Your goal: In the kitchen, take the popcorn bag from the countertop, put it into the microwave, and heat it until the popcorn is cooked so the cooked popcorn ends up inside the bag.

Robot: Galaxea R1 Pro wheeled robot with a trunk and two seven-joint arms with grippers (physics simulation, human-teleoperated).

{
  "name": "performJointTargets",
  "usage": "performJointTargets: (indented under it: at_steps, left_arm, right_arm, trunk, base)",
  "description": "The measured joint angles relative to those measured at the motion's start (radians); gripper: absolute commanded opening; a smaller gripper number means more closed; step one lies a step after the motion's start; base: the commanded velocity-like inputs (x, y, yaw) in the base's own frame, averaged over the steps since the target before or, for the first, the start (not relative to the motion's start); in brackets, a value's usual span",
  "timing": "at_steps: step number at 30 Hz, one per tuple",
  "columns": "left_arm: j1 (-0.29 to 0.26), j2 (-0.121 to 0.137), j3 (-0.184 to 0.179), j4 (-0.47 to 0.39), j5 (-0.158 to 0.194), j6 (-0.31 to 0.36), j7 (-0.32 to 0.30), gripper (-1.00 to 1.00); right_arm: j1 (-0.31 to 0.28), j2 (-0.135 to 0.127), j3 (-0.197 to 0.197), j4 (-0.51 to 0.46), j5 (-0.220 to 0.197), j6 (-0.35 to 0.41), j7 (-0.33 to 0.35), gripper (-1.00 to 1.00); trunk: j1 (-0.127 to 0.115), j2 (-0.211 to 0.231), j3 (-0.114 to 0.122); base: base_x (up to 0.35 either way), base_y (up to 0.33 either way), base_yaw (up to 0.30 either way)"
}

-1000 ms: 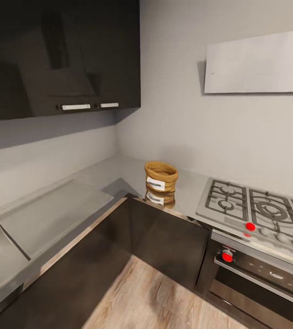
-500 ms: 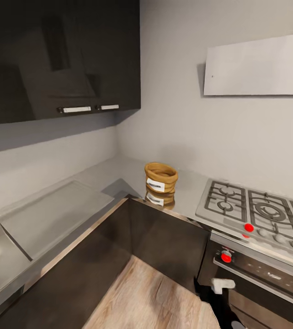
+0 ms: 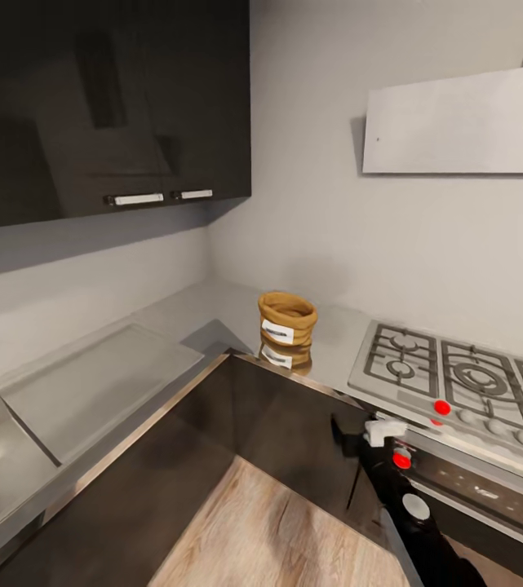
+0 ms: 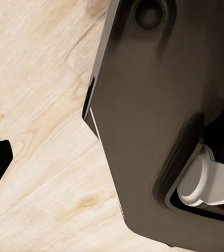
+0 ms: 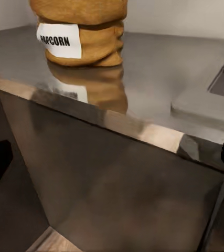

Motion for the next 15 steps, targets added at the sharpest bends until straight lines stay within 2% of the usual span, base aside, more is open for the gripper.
performJointTargets:
  at_steps: [4,5,7,10,13,15]
  left_arm:
    - [0.001,0.0,0.0,0.0,0.0,0.0,0.0,1.0]
    - [0.0,0.0,0.0,0.0,0.0,0.0,0.0,1.0]
    - [0.0,-0.001,0.0,0.0,0.0,0.0,0.0,1.0]
    - [0.0,-0.001,0.0,0.0,0.0,0.0,0.0,1.0]
    - [0.0,-0.001,0.0,0.0,0.0,0.0,0.0,1.0]
    - [0.0,-0.001,0.0,0.0,0.0,0.0,0.0,1.0]
  right_arm:
    - [-0.001,0.0,-0.001,-0.153,0.0,0.141,-0.004,1.0]
    - [-0.005,0.0,-0.001,-0.188,-0.001,0.196,-0.007,1.0]
    - [-0.025,0.001,-0.001,-0.212,-0.001,0.274,-0.026,1.0]
    - [-0.083,0.002,-0.002,-0.225,-0.001,0.399,-0.075,1.0]
    - [-0.178,0.002,-0.003,-0.228,-0.002,0.534,-0.109,1.0]
    - [-0.255,0.002,-0.003,-0.229,-0.004,0.651,-0.115,1.0]
  trunk:
    - [-0.015,0.028,0.013]
    - [-0.019,0.035,0.016]
    - [-0.027,0.049,0.022]
    - [-0.038,0.07,0.032]
    - [-0.05,0.092,0.041]
    - [-0.058,0.106,0.047]
  base:
    - [0.0,0.0,0.0]
    - [0.0,0.0,0.0]
    - [0.0,0.0,0.0]
    - [0.0,0.0,0.0]
    - [0.0,0.0,0.0]
    - [0.0,0.0,0.0]
